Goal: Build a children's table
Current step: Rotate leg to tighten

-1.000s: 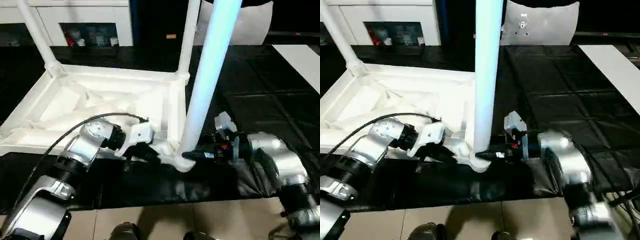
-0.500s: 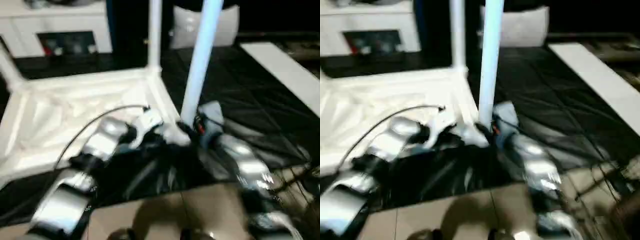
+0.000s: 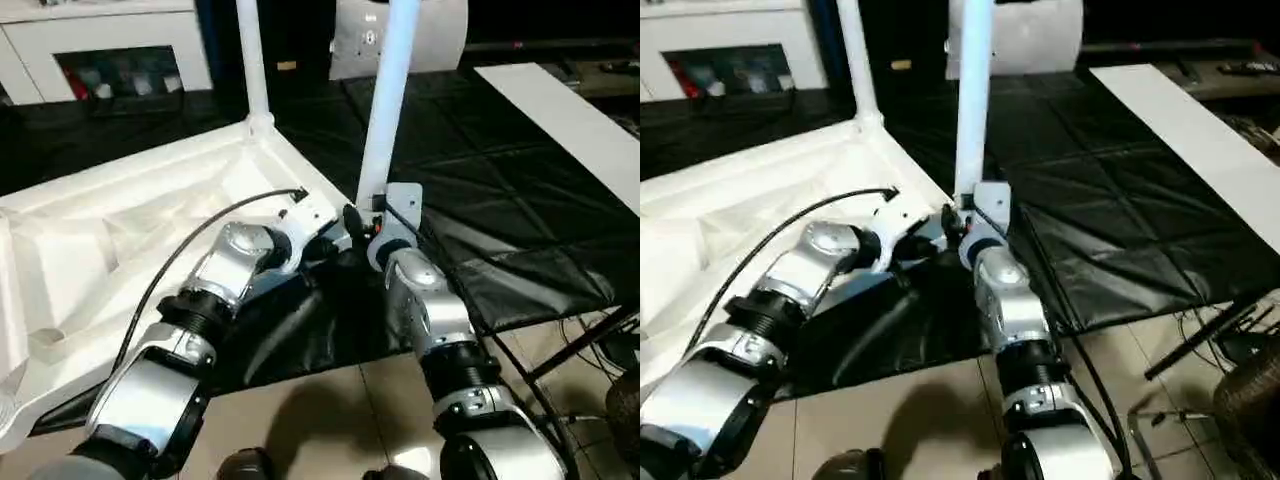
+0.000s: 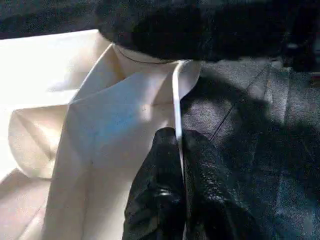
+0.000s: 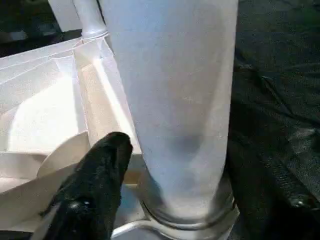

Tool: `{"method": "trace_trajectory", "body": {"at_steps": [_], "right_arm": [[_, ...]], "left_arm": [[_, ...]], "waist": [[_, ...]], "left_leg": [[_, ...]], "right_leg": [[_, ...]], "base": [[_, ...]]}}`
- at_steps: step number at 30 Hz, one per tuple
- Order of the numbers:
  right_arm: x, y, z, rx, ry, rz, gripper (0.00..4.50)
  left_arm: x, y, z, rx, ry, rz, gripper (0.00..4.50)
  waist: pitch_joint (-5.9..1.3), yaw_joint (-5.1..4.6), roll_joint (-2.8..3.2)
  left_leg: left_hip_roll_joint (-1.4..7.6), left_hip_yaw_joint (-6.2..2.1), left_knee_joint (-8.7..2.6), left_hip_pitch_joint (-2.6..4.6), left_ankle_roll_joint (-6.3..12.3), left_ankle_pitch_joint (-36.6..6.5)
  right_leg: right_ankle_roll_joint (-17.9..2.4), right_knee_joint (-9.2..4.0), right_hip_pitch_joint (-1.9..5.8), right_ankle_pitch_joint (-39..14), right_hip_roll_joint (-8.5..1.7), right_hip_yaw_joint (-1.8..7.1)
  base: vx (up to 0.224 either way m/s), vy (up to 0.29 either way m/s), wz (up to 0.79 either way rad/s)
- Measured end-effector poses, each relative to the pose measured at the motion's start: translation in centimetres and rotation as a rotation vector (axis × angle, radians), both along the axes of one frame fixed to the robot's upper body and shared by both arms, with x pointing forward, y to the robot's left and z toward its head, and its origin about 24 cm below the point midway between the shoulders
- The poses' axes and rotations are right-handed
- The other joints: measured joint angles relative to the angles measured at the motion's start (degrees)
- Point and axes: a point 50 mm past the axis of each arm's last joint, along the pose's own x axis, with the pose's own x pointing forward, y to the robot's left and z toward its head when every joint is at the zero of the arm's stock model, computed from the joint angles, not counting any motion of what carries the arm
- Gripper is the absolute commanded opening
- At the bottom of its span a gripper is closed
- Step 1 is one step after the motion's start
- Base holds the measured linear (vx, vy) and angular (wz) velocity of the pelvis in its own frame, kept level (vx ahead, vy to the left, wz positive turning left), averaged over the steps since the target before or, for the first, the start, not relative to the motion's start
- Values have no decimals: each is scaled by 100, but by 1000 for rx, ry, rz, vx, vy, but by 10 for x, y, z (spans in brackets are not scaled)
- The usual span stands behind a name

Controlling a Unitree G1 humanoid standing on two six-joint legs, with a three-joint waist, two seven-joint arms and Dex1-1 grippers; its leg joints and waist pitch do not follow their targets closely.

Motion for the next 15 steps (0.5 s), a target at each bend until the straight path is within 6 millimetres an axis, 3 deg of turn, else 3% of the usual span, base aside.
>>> {"method": "trace_trajectory", "body": {"at_steps": [5, 8, 9, 11, 15], "right_arm": [[-25, -33, -10, 3, -40, 75, 378], [-33, -46, 1, 24, -99, 121, 396], [-36, -50, 6, 32, -123, 139, 415], [-42, -56, 12, 44, -142, 173, 424], [-50, -55, 25, 51, -175, 268, 448]], "left_arm": [[-3, 9, 3, 22, -59, -101, 0], [-4, 17, 2, 13, -58, -101, 0], [-5, 19, 2, -17, -52, -94, 44], [-9, 22, 3, -97, -44, -85, 55], [-13, 18, 26, -247, -122, -116, 80]], "waist": [[2, 141, 6], [2, 116, 6], [3, 107, 7], [11, 112, -6], [16, 132, -16]], "left_leg": [[5, 60, -14, -14, 93, 27], [5, 91, -7, -7, 108, 19], [5, 99, -7, -6, 109, 18], [6, 102, -8, -7, 109, 18], [9, 103, -4, -4, 107, 19]], "right_leg": [[3, -42, -8, 1, -10, 14], [6, -48, -10, 4, -15, 38], [11, -49, -13, 7, -15, 50], [12, -49, -17, 7, -13, 53], [10, -40, -18, 8, -12, 55]], "base": [[0, 0, 0], [0, 0, 0], [0, 0, 0], [0, 0, 0], [0, 0, 0]]}}
